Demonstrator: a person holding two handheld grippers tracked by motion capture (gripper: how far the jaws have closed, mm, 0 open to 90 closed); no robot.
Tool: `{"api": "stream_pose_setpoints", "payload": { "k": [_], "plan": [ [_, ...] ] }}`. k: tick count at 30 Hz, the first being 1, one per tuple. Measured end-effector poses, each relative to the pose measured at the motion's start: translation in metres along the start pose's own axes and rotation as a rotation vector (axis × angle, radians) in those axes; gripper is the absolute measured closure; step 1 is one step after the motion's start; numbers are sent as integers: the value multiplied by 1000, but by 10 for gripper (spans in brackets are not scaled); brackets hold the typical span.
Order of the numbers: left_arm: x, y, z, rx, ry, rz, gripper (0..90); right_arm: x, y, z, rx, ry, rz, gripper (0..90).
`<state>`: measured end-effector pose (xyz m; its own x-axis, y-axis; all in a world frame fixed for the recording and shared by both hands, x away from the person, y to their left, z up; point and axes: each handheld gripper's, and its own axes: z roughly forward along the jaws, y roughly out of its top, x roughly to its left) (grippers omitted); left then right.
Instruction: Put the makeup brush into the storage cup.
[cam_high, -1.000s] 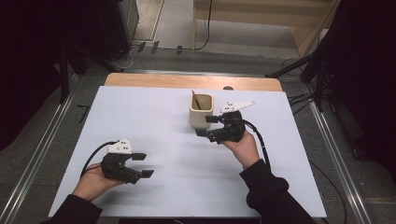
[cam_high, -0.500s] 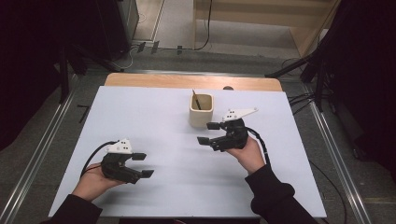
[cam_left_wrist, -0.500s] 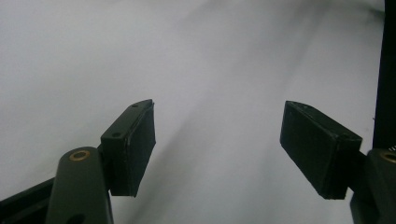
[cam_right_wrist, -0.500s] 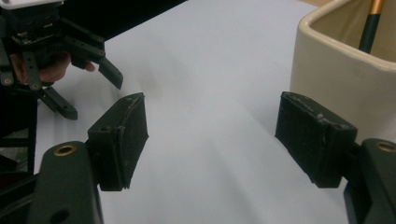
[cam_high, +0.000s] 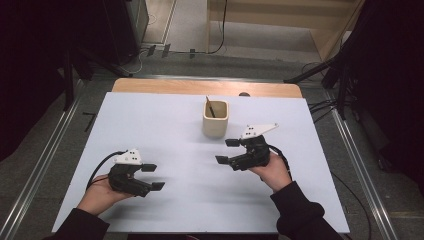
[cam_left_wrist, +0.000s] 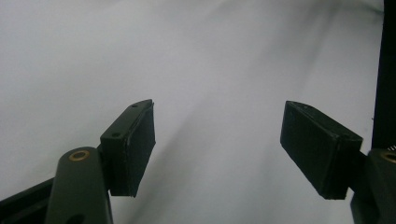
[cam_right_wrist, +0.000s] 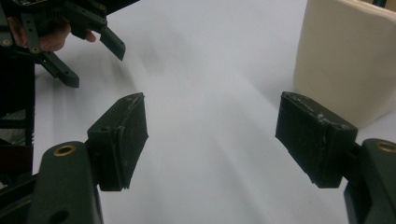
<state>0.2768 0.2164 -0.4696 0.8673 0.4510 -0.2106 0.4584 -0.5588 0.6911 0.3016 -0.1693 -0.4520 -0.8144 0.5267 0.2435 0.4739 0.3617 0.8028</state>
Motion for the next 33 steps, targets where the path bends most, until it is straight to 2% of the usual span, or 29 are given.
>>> {"api": "stream_pose_setpoints", "payload": {
  "k": [13,33],
  "plan": [
    [0,0,0,-8,1,-4,267,2,-16,-4,37,3,-33,251],
    [1,0,-1,-6,10,-8,264,3,-36,-18,74,-12,-45,248]
  ]
}}
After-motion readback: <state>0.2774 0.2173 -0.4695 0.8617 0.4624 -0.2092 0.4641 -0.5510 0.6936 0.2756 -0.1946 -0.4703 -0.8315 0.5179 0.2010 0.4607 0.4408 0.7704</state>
